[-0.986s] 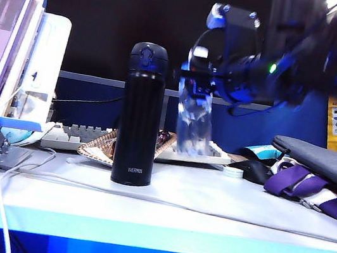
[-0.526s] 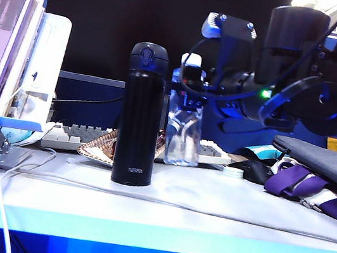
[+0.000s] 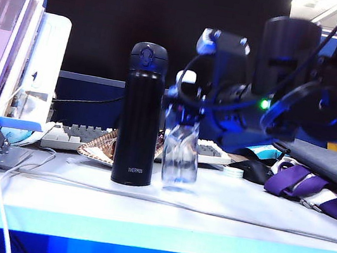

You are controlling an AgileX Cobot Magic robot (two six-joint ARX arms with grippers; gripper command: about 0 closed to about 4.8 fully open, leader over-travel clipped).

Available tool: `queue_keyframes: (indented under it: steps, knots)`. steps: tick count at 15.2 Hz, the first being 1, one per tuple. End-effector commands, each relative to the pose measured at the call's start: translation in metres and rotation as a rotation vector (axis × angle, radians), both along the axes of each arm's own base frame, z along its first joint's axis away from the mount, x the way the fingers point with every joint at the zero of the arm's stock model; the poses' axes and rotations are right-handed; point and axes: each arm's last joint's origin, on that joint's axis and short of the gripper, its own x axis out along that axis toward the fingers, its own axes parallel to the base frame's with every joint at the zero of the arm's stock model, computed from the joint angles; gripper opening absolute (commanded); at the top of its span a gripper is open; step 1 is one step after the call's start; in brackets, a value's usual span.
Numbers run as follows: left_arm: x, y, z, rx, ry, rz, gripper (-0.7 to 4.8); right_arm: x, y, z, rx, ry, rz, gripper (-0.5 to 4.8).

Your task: Pick up the mineral water bottle and place it vertically to the right of the black thermos cup.

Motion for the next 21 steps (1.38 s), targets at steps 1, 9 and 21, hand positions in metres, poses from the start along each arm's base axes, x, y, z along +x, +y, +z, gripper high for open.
queue_keyframes:
  steps: [1, 9, 21]
  knots:
    - [0.000, 0.000, -0.001, 0.001, 0.009, 0.005, -0.05, 0.004, 0.003, 0.005, 0.044, -0.060, 0.008, 2.20]
    - [0.000, 0.000, -0.001, 0.001, 0.009, 0.005, -0.05, 0.009, 0.006, 0.006, 0.045, -0.064, 0.007, 3.12]
    - [0.000, 0.000, -0.001, 0.001, 0.009, 0.005, -0.05, 0.003, 0.002, 0.042, 0.126, -0.205, -0.015, 3.17]
